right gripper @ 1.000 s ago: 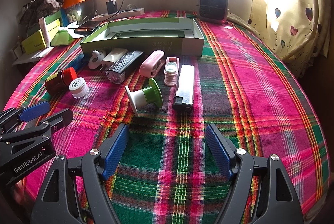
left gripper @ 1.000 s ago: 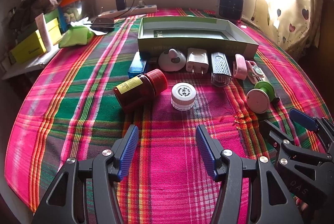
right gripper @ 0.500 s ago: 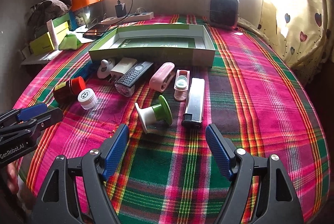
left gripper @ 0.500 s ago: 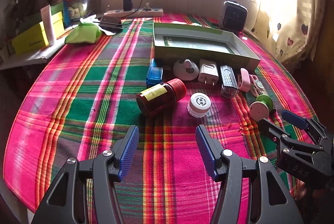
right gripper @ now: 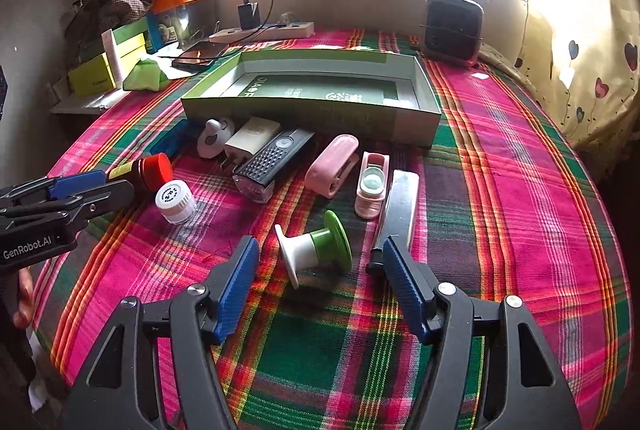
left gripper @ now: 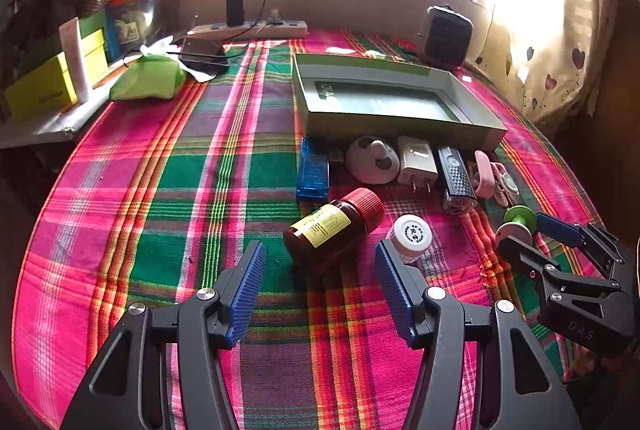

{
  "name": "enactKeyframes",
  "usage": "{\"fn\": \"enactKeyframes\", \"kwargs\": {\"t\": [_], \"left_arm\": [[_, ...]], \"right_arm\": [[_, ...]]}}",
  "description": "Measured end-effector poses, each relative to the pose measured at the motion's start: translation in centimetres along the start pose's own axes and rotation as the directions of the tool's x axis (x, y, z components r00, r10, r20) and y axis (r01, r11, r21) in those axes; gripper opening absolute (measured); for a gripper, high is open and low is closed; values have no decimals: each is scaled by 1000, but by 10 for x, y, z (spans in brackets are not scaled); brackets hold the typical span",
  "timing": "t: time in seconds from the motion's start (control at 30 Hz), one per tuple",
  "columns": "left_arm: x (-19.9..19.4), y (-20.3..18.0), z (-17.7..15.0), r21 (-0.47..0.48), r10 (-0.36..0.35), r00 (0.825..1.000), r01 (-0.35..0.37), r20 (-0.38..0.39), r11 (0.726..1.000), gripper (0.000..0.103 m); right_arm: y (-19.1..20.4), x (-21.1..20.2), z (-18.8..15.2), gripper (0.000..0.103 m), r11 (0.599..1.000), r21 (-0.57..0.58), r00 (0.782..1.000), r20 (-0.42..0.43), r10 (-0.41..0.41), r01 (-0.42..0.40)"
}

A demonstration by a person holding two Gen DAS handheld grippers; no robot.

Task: Organize rigid objects
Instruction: 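Grasp the white-green spool with the right tool while the left tool grasps the brown bottle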

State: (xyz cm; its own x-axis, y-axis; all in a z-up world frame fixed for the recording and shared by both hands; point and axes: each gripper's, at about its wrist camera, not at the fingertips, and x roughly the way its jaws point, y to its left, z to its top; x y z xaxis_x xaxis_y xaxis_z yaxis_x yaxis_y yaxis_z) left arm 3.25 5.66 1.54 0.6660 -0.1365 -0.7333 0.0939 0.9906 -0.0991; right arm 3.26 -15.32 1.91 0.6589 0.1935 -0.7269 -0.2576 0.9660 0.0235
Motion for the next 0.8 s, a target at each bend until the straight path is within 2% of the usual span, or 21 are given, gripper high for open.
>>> {"fn": "enactKeyframes", "kwargs": {"t": [0.1, 0.37, 0.6, 0.73, 0.8], "left_arm": [[3, -3, 4, 20, -20, 1000, 20, -6, 1000, 56], [5, -10, 2, 55, -66, 998, 66, -15, 996, 56], [11, -7, 11, 90, -39, 999, 39, -9, 995, 56], [20, -4, 16, 92, -17, 999, 21, -39, 996, 56], [23, -6, 17, 95, -30, 999, 34, -45, 995, 56]], "right_arm": [[1, 1, 1, 51, 1000, -6, 1000, -6, 4, -4], [4, 7, -1, 34, 1000, -7, 999, -32, 25, -25], [3, 8, -1, 34, 999, 3, 999, -36, 33, -33], [2, 9, -1, 34, 999, 11, 999, -39, 37, -37], [2, 9, 0, 34, 999, 13, 998, -39, 38, -38]]}}
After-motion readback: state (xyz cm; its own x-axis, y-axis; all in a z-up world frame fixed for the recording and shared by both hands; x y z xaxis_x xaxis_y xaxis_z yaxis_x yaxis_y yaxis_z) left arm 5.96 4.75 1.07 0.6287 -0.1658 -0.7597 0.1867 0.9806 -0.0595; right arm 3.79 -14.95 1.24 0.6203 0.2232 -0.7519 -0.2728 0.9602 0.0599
